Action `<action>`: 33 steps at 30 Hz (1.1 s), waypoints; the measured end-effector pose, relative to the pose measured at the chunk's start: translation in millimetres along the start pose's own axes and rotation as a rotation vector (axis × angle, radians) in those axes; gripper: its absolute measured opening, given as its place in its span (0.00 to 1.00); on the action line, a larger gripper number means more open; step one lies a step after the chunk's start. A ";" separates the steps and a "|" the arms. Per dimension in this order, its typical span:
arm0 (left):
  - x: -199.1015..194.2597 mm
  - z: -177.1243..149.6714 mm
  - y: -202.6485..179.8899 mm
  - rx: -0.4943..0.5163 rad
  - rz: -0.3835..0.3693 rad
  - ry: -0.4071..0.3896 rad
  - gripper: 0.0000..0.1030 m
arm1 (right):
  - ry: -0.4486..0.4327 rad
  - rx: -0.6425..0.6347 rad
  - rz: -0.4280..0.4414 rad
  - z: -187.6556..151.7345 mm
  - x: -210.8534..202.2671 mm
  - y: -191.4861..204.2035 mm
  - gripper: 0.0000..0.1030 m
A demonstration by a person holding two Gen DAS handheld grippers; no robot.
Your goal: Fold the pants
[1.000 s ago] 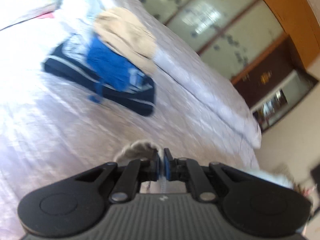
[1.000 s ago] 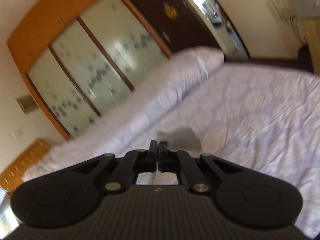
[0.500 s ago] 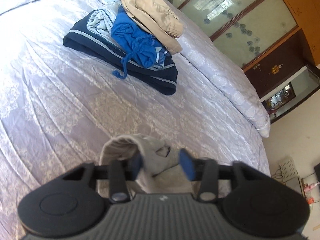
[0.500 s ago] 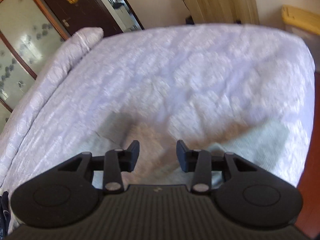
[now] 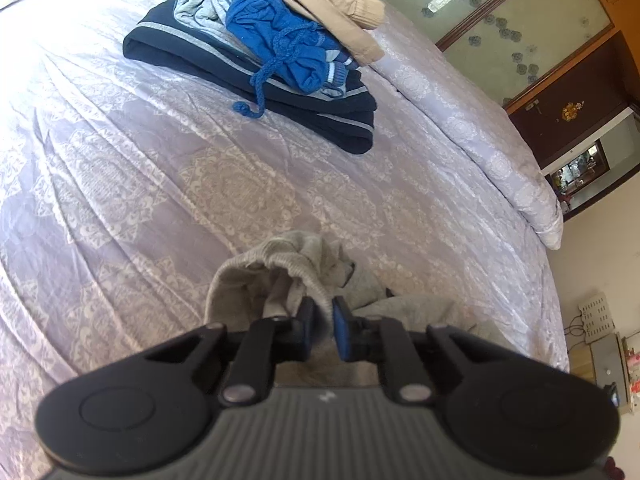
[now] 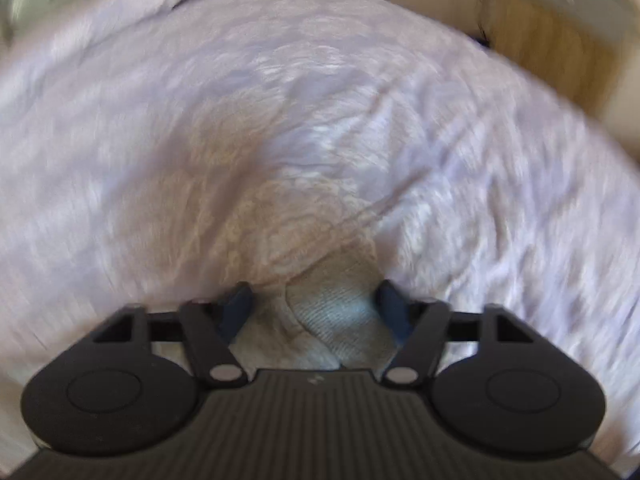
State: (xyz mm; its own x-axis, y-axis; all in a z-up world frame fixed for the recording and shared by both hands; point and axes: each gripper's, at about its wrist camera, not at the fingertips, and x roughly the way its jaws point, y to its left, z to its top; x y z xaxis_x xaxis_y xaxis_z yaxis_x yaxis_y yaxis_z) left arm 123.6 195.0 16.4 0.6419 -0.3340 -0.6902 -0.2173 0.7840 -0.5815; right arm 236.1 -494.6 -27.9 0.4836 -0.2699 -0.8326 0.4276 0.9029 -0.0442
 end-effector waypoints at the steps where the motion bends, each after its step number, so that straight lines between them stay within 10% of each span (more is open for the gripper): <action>1: 2.1 0.5 1.4 -0.009 0.005 0.001 0.07 | -0.010 -0.025 0.011 0.9 -2.1 4.0 0.32; 5: -6.8 9.4 3.1 -0.046 -0.008 -0.042 0.05 | -0.109 0.063 0.127 22.4 -24.4 -1.5 0.18; 13: -24.4 9.3 6.4 -0.060 -0.044 -0.070 0.05 | -0.712 0.253 0.554 45.3 -161.6 -70.9 0.20; 15: -17.7 4.8 9.6 -0.070 -0.046 -0.038 0.05 | -0.705 0.292 0.541 22.8 -155.5 -100.3 0.30; 17: -13.3 0.6 10.4 -0.067 -0.044 -0.017 0.05 | -0.593 0.380 0.454 -3.8 -129.3 -131.2 0.69; 20: -14.8 0.2 9.0 -0.059 -0.053 -0.012 0.06 | -0.392 0.565 0.224 -51.2 -92.9 -173.9 0.69; 24: -21.6 3.5 5.2 -0.035 -0.046 -0.030 0.08 | -0.344 0.696 0.197 -91.5 -83.8 -200.3 0.68; 30: -19.6 5.8 -0.6 -0.023 -0.043 -0.047 0.48 | -0.345 0.543 0.236 -68.2 -87.1 -165.0 0.68; 33: -11.5 6.1 -5.6 0.013 -0.031 -0.032 0.50 | -0.316 0.396 0.212 -37.9 -76.1 -133.2 0.68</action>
State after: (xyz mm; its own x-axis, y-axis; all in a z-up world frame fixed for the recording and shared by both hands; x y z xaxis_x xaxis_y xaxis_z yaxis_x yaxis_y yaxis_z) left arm 121.9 197.7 30.2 0.6714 -0.3418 -0.6576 -0.1872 0.7803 -0.5967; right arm 113.4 -581.6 20.5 0.7700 -0.2382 -0.5920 0.5215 0.7696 0.3686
